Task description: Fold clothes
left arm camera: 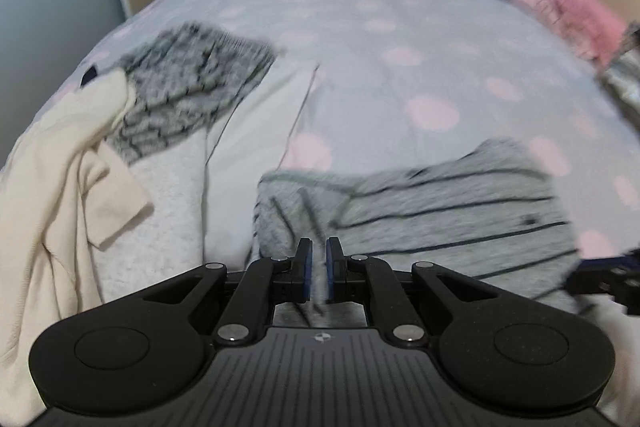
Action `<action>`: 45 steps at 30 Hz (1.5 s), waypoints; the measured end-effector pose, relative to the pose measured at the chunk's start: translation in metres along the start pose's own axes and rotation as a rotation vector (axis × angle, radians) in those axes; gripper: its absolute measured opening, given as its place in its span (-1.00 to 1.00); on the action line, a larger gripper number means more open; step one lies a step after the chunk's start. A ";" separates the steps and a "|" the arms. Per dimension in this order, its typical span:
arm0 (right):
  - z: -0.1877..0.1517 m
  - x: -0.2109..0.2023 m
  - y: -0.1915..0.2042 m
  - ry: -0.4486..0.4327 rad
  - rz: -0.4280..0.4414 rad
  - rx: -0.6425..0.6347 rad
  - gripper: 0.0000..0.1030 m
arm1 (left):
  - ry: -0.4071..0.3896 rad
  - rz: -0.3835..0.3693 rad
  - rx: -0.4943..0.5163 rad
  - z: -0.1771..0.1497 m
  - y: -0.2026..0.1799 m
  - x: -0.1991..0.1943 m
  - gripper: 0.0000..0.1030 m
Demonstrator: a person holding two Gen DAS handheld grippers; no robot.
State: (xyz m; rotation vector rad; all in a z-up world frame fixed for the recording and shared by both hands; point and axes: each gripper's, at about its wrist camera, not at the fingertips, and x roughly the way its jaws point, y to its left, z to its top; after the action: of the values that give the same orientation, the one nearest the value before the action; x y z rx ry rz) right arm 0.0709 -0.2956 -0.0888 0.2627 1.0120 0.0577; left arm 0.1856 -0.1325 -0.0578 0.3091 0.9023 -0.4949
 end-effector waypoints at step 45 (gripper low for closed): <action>-0.176 -0.066 0.079 -0.224 -0.188 -0.193 -0.70 | 0.115 -0.002 0.131 -0.120 0.006 -0.070 -0.91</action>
State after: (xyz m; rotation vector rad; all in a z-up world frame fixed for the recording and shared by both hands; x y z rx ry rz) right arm -0.1069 -0.1968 -0.1034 -0.0034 0.7977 -0.0440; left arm 0.0723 -0.0534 -0.0716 0.4599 0.9841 -0.5436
